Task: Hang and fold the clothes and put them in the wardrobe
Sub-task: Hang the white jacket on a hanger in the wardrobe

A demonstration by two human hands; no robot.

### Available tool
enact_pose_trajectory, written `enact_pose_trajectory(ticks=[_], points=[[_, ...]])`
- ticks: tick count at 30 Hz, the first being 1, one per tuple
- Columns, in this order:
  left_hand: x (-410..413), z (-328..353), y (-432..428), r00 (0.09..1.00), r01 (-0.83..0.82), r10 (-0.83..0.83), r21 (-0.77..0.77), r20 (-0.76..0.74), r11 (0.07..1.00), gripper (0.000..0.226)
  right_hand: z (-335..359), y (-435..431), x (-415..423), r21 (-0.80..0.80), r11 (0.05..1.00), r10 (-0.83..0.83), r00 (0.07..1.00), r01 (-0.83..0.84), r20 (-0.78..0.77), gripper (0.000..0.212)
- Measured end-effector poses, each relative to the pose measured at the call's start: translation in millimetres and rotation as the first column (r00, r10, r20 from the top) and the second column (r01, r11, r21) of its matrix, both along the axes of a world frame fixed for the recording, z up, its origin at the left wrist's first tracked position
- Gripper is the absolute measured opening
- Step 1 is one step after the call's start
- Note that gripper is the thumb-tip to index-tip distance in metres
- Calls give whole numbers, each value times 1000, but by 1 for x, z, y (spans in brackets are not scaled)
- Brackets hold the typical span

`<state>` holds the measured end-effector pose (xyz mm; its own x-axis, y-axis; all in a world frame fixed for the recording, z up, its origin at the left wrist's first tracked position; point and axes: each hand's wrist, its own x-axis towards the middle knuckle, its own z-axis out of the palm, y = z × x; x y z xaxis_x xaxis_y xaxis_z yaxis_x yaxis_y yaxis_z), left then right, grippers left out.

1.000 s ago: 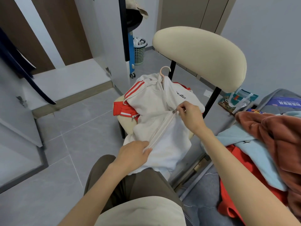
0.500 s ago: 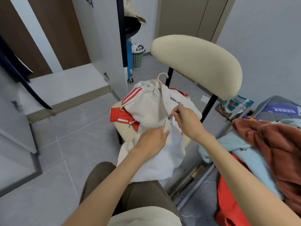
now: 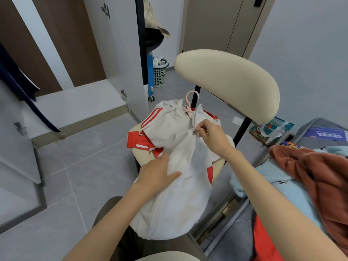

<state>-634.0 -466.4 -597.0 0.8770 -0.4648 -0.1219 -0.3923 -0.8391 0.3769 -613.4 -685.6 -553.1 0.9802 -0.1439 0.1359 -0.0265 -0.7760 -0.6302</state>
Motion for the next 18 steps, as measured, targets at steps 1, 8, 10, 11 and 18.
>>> enact_pose_trajectory(ticks=[1,8,10,11,18], points=[[4,3,-12,999,-23,25,-64,26,998,60,1,1,-3,10,1000,29,1000,-29,-7,17],[16,12,-69,992,-46,71,-216,107,975,28,8,6,-15,75,989,125,992,-124,-4,12],[14,8,-67,992,-61,88,-258,92,964,24,9,5,-15,93,986,141,990,-140,-12,12],[14,7,-67,992,-73,98,-271,80,960,23,9,6,-15,97,985,143,990,-141,-15,12],[22,19,-54,994,14,24,-335,107,942,33,16,1,5,51,999,-3,991,-4,133,16]])
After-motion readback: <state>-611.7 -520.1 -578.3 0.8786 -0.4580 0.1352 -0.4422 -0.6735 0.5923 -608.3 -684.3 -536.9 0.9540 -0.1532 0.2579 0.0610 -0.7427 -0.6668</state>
